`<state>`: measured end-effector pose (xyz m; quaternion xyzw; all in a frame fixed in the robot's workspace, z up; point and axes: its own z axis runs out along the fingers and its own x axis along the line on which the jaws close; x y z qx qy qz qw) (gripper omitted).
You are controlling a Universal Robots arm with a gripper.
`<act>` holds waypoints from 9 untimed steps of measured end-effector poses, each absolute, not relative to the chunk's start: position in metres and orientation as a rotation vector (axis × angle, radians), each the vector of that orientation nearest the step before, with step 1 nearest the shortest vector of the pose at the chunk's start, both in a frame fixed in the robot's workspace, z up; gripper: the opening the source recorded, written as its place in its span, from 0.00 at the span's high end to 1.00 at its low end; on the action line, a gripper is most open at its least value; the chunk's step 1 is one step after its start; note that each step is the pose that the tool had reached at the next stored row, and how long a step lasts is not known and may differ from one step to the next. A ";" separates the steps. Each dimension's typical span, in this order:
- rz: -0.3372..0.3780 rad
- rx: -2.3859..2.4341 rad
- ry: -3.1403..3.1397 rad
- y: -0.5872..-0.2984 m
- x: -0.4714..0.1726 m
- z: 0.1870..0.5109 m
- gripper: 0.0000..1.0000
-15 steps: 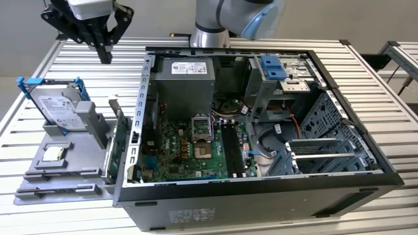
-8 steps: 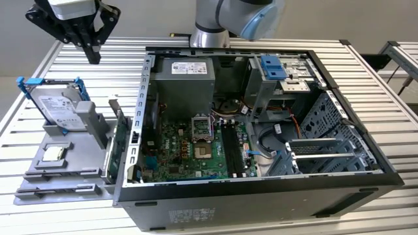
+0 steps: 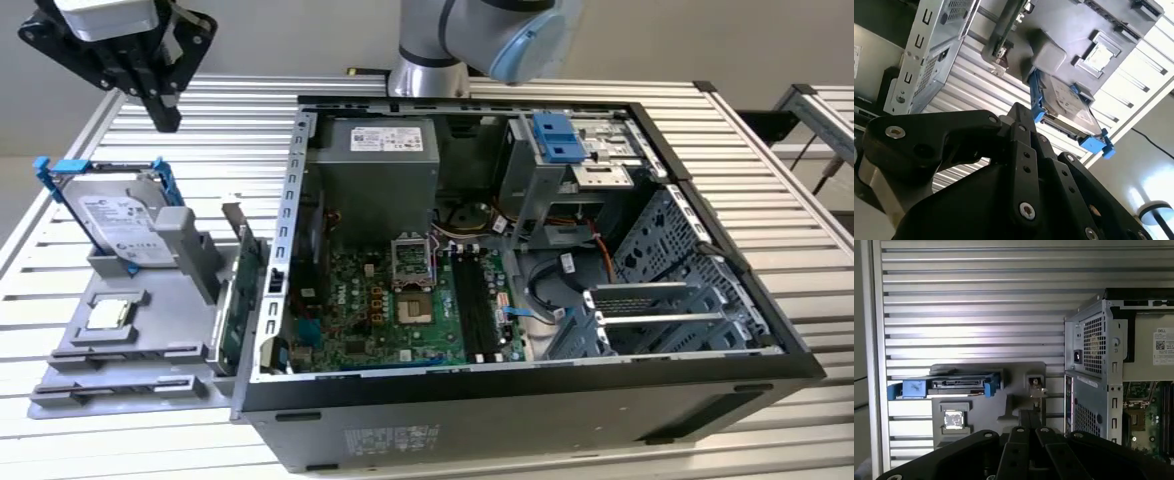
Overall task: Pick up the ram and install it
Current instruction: 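Reach for the ram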
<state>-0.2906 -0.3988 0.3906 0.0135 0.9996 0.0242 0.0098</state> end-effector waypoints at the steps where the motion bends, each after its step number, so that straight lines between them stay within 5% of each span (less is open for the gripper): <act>1: 0.076 0.040 3.121 -0.399 -0.293 0.390 1.00; 9: 0.076 0.019 3.121 -0.399 -0.315 0.389 1.00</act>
